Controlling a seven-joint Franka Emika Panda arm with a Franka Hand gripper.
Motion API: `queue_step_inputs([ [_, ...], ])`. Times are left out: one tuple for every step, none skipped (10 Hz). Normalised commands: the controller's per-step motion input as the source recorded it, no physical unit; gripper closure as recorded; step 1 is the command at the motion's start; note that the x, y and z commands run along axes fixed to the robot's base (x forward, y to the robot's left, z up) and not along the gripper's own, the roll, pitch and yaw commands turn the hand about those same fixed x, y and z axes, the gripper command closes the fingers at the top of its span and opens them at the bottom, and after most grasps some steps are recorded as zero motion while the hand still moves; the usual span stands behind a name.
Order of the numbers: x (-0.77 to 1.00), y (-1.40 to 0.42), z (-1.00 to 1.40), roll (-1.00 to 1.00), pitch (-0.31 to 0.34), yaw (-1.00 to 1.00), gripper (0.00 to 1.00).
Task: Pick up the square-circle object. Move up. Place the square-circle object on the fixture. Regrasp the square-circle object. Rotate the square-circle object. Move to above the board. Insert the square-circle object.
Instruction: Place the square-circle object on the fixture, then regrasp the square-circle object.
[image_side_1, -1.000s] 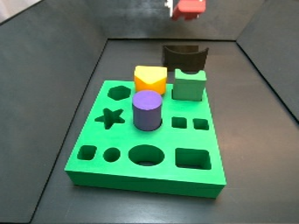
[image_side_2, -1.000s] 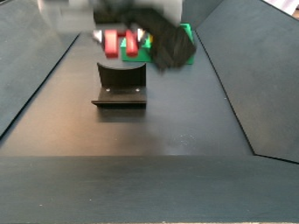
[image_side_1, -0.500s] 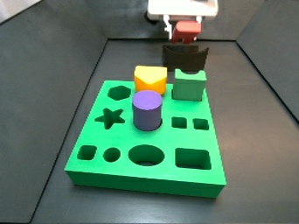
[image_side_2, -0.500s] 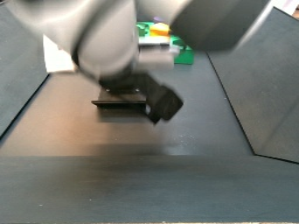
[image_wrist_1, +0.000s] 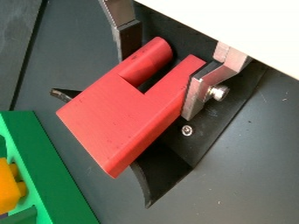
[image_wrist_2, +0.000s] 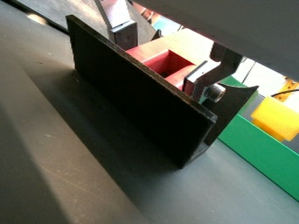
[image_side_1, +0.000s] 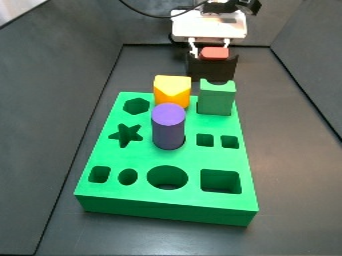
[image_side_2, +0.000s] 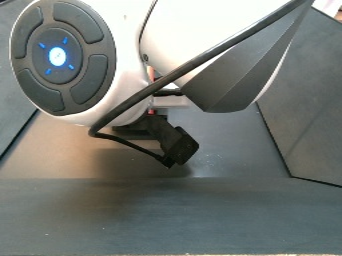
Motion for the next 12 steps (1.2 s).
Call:
queue_step_inputs([
  [0.08, 0.05, -0.45, -0.11, -0.009, -0.05, 1.00],
  [0.00, -0.50, -0.17, 0.00, 0.000, 0.00, 1.00],
  [0.00, 0.00, 0.00, 0.00, 0.000, 0.00, 0.00],
  [0.00, 0.00, 1.00, -0.04, 0.006, -0.01, 0.00],
  [-0.01, 0.00, 1.00, -0.04, 0.010, 0.00, 0.00],
  [-0.02, 0.00, 1.00, -0.01, 0.016, 0.01, 0.00],
  [-0.03, 0.00, 1.00, 0.01, 0.019, 0.01, 0.00],
  [-0.03, 0.00, 1.00, 0.03, 0.034, 0.02, 0.00],
  [-0.03, 0.00, 0.89, 0.03, 0.049, 0.02, 0.00],
  [-0.03, 0.00, 0.65, 0.04, 0.067, 0.01, 0.00],
  [-0.02, 0.00, 0.53, 0.04, 0.076, 0.00, 0.00],
  [-0.02, 0.01, 0.29, 0.04, 0.086, -0.01, 0.00],
])
